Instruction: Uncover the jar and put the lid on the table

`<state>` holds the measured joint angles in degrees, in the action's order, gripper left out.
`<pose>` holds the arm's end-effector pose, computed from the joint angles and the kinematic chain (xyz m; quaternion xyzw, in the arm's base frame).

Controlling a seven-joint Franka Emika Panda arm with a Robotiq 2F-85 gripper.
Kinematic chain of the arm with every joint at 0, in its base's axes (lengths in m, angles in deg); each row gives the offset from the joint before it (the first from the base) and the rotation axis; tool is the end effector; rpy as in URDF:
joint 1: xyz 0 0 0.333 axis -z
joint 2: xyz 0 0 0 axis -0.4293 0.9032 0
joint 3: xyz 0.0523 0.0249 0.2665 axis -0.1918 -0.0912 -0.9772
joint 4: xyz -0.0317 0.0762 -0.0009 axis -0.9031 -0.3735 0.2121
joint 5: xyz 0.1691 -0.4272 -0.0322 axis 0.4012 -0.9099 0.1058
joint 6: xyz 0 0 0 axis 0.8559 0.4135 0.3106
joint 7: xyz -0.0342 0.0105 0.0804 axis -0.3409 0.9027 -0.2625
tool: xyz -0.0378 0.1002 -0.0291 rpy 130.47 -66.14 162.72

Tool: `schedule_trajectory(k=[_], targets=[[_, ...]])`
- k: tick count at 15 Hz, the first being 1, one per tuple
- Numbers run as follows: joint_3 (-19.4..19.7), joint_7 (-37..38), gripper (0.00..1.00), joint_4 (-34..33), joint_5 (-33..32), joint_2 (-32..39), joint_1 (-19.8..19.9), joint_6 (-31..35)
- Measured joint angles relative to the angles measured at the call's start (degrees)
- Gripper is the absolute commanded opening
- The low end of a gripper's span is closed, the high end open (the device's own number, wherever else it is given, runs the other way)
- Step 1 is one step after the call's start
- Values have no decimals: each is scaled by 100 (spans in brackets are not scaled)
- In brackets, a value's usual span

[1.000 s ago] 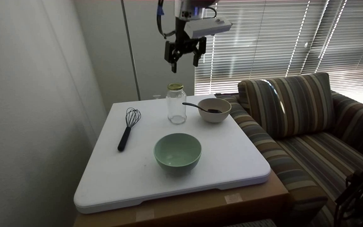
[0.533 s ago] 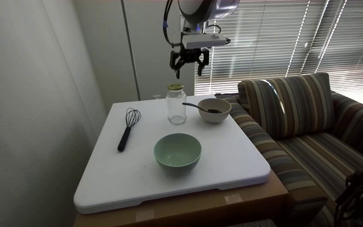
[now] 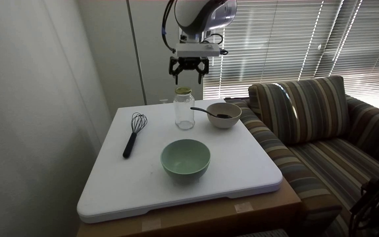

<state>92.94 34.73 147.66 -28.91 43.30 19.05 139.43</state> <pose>0.8158 0.0319 0.1833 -0.9556 0.2765 -0.1016 0.0031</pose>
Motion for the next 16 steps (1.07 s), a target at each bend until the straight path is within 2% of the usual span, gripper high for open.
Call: schedule_trajectory(k=[4, 9, 16], targets=[[19, 367, 100, -884, 2, 665, -16, -158], [19, 563, 100, -1681, 0, 1093, -45, -472], [93, 939, 100, -2144, -168, 1268, -53, -1153]])
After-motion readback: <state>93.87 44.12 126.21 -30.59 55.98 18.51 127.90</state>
